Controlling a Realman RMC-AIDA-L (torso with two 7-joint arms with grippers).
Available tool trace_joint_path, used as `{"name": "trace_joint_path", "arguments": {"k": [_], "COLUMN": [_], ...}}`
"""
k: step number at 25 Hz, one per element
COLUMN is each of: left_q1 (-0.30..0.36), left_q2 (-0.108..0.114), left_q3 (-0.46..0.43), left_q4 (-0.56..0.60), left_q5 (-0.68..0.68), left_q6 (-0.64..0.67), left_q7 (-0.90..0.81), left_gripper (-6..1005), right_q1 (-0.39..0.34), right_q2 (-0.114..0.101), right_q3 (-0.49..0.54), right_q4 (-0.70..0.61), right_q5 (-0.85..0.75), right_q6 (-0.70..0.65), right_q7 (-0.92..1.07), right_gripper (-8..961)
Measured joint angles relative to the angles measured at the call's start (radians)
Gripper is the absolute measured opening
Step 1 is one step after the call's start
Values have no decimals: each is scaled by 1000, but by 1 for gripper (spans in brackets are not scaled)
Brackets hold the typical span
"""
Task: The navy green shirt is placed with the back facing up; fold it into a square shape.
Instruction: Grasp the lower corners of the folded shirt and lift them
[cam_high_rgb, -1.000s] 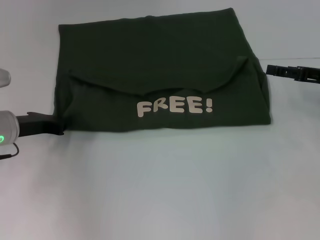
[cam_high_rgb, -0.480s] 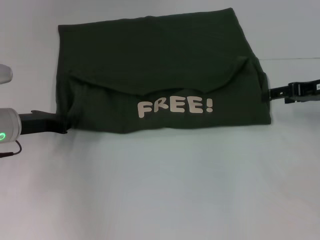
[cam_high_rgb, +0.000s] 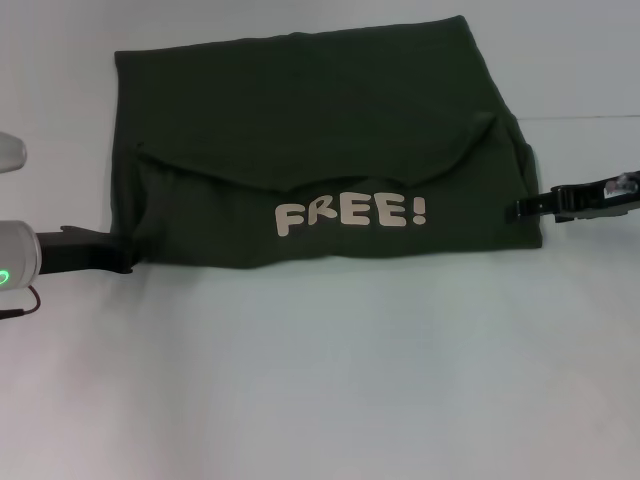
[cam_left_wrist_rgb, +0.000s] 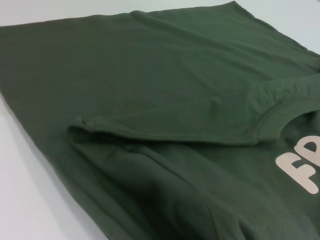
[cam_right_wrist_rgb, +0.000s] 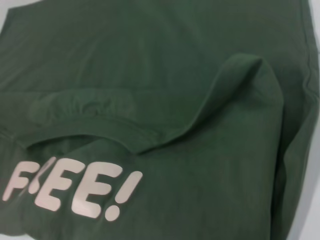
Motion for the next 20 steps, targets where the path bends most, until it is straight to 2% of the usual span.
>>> {"name": "trace_joint_path", "arguments": {"k": [13, 20], "left_q1": [-1, -1], "left_q2": [0, 0], "left_q3": [1, 1], "left_q4": [0, 0], "left_q5": [0, 0], "left_q6": [10, 12], "left_q7": [-2, -1], "left_gripper": [53, 52], "right_q1": [10, 10], "right_q2": [52, 63], "right_q3": [-19, -28], "right_q4": [20, 44], "right_q5": [-15, -15], "right_q6": [107, 151], "right_q7": [-12, -16], "right_gripper": [854, 842]}}
